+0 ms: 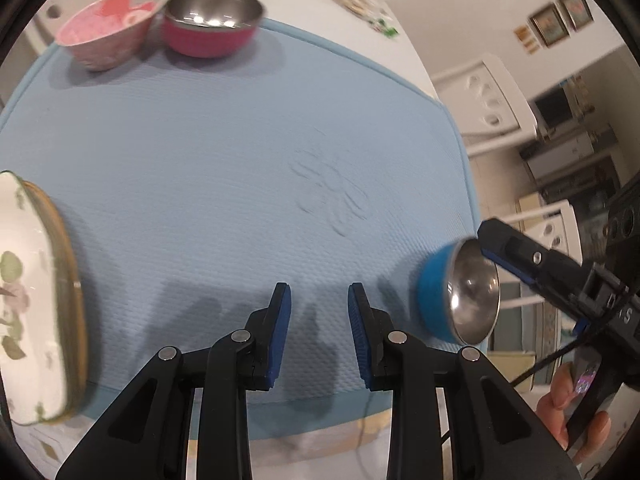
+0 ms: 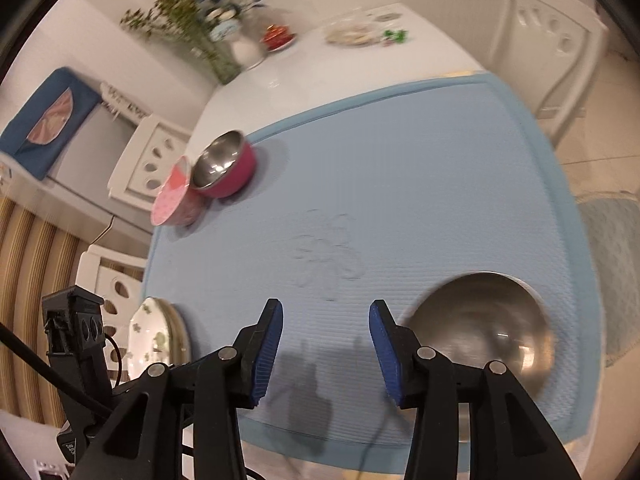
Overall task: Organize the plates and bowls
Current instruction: 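Lower the blue bowl onto the mat and open both grippers, then reach both grippers to the pink character bowl and grasp its rim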
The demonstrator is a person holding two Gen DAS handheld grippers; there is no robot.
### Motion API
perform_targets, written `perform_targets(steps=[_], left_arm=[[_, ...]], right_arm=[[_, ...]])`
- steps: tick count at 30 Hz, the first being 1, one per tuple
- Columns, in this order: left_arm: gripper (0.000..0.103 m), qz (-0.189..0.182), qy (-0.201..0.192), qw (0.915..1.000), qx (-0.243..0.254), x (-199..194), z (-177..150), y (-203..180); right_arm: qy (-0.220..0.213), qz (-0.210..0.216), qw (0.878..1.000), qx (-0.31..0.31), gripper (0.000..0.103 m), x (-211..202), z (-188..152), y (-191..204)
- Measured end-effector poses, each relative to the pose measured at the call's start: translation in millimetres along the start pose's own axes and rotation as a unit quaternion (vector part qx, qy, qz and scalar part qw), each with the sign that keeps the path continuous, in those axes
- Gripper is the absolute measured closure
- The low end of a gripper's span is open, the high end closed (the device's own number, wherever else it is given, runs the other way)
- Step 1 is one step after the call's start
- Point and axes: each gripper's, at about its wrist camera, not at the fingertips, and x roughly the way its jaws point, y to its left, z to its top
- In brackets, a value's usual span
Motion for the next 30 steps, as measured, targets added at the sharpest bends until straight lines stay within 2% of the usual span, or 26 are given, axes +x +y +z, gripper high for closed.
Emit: perform_targets(steps=[6,10,11,18,22,24,28,30], left_arm=[[0.069,-0.008,-0.013,0.9992,-0.037,-17.0,20.6,42.8],[0.050,-0.001,-0.020,0.9977,-0.064,-23.0,37.2,70.4],[0.050,-0.002,-0.026,0.9970,-0.072,-24.4,41.1,77.1],[0.049,-0.023,-0.048,0.9916,-0.117,-33.5,76.0,113.4],[0.049,-0.027,-0.067,0.9894,-0.126,-37.5,99.9,122.2],[0.049,-0.030,-0.072,0.9883,-0.131,-36.6,112.4,128.7],[0.049,-0.027,-0.078,0.9870,-0.138,-31.1,132.0,135.4],[0.049,-0.012,-0.095,0.9862,-0.135,-34.5,137.3,138.5]], right_arm=[[0.016,0.001,1.000,-0.014,0.052,25.2,3.4,40.1],[0.031,0.006,0.999,-0.006,0.051,45.5,12.0,58.6],[0.033,0.009,0.999,-0.002,0.050,47.9,13.7,60.6],[0.038,0.010,0.999,0.005,0.048,71.5,38.6,80.2],[0.034,0.017,0.999,0.020,0.036,89.3,62.4,87.5],[0.032,0.023,0.999,0.030,0.036,97.4,72.7,91.2],[0.040,0.026,0.998,0.037,0.036,118.7,93.4,96.6],[0.047,0.028,0.998,0.028,0.036,129.0,102.4,102.7]])
